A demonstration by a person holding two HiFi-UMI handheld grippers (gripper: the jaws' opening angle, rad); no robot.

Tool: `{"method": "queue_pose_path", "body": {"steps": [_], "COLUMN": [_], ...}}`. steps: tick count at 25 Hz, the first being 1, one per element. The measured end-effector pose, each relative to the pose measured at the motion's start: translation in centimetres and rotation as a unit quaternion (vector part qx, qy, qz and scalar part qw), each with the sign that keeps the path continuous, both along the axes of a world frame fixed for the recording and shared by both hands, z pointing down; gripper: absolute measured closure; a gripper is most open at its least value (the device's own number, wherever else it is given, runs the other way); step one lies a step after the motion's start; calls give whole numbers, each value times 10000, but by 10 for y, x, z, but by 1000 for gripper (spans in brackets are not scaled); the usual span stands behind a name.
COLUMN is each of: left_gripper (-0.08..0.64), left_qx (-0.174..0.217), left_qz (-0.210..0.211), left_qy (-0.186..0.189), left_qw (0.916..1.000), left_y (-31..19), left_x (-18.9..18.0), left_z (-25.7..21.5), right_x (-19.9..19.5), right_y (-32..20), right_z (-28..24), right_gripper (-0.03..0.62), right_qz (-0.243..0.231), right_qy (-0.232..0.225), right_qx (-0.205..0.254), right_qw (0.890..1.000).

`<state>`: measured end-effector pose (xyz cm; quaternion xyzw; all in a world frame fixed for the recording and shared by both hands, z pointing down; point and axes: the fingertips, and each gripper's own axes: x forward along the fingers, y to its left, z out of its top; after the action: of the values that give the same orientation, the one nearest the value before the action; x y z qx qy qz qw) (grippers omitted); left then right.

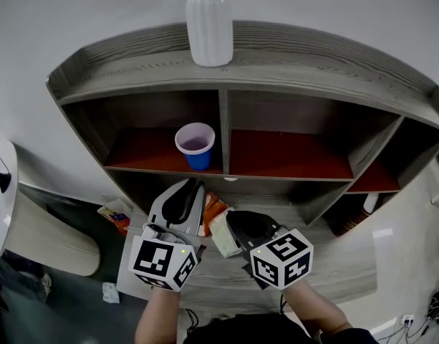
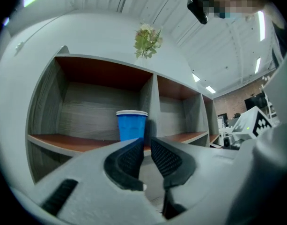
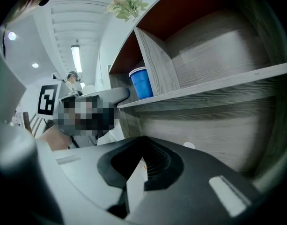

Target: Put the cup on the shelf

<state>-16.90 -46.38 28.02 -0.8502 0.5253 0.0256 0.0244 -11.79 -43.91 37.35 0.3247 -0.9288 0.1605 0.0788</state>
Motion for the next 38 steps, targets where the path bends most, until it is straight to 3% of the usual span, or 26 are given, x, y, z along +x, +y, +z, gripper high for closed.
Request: {"method": "queue_pose_path", "body": {"steps": [2, 6, 10, 20, 38], "left_gripper": [563, 563, 563, 565, 565], "left_qx": [-82, -250, -448, -819, -1028], "left_qz": [96, 89, -42, -230, -341], "left_qy": [168, 301, 101, 4, -96], "left_qw": [9998, 9992, 9989, 9964, 9941], "left_y": [12, 31, 42, 71, 102], "left_x": [3, 2, -4, -13, -17], "left_z": [8, 24, 41, 76, 89], "right_x": [-2, -7, -10, -13, -29], "right_y": [2, 8, 16, 36, 65], "right_z": [-1, -5, -5, -8, -12], "right_gripper": [594, 594, 594, 594, 595], "right_qz": [1, -18, -24, 47, -146], "right_qy": [-12, -73, -9, -39, -63], "right_qx": [10, 32, 73, 187, 345], "right_qw": [10000, 10000, 10000, 9998, 9993]}}
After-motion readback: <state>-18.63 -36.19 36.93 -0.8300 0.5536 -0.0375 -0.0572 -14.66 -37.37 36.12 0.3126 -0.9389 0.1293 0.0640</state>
